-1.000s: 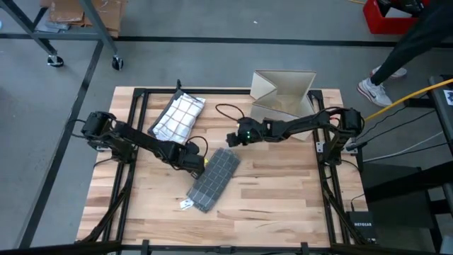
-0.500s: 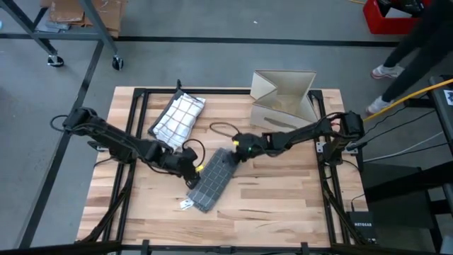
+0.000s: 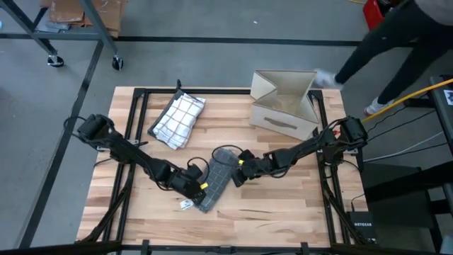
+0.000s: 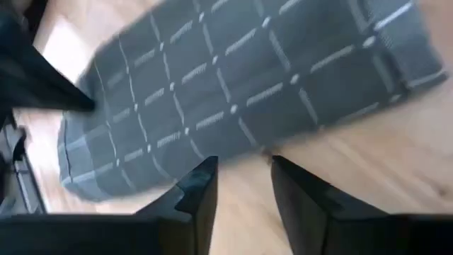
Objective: Fold towel
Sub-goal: Stack the folded gray white kitchen towel on top of the folded white kitchen towel
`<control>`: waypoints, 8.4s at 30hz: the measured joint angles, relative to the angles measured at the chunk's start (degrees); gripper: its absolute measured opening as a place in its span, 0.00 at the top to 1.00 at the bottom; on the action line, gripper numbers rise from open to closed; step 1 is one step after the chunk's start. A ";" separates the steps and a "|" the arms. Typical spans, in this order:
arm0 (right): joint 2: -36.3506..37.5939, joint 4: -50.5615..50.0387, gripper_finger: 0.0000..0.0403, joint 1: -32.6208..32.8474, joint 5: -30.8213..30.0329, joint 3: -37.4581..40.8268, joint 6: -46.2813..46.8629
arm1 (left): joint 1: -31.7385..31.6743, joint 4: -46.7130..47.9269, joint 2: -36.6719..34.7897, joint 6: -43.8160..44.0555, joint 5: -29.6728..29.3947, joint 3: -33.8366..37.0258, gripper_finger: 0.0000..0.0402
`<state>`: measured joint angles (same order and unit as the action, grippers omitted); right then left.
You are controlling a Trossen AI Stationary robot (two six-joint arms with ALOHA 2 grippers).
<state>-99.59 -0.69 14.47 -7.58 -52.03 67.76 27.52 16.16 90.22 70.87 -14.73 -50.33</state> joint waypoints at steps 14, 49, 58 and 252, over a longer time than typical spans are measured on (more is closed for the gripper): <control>-4.06 2.38 0.98 -2.39 -7.88 0.00 -0.87 | -0.63 -3.30 7.30 3.27 -5.73 0.00 1.00; -12.85 17.20 0.94 -21.98 -1.18 -8.53 -15.74 | -16.81 10.55 2.14 -12.74 -15.00 0.15 0.99; -12.72 17.21 0.95 -20.85 2.82 -14.00 -21.33 | -13.13 11.12 -7.30 -16.66 -15.45 0.09 0.99; -40.17 -11.62 0.92 -25.42 -17.28 -64.85 8.40 | -63.53 30.15 -19.49 -68.42 -2.46 4.12 1.00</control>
<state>-139.76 -12.32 -10.94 -24.86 -116.88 76.16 -36.01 46.30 70.73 2.46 -17.19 -46.21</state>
